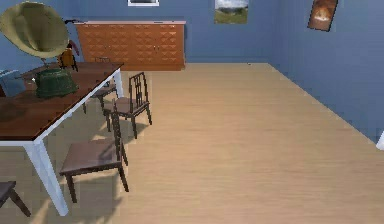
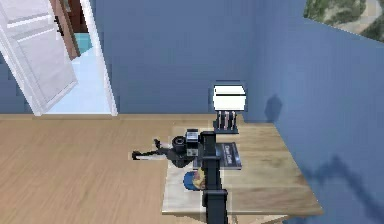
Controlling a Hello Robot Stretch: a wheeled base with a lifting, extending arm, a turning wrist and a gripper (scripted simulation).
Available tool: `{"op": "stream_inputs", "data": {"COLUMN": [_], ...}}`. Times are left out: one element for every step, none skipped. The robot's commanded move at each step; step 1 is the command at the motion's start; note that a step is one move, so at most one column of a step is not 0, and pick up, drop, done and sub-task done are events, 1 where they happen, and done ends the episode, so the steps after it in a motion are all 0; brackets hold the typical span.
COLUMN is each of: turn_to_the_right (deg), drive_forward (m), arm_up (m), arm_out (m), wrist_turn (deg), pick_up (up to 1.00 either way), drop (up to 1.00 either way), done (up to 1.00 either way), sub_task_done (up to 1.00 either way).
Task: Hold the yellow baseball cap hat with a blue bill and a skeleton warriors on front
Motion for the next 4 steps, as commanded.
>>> {"op": "stream_inputs", "data": {"turn_to_the_right": [0.0,0.0,0.0,0.0], "drive_forward": [0.00,0.00,0.00,0.00], "arm_up": [0.00,0.00,-0.30,0.00], "arm_out": [0.00,0.00,0.00,0.00], "wrist_turn": [45.0,9.0,0.0,0.0], "pick_up": [0.00,0.00,0.00,1.00], "drop": [0.00,0.00,0.00,0.00], "done": [0.00,0.00,0.00,0.00], "sub_task_done": [0.00,0.00,0.00,0.00]}}
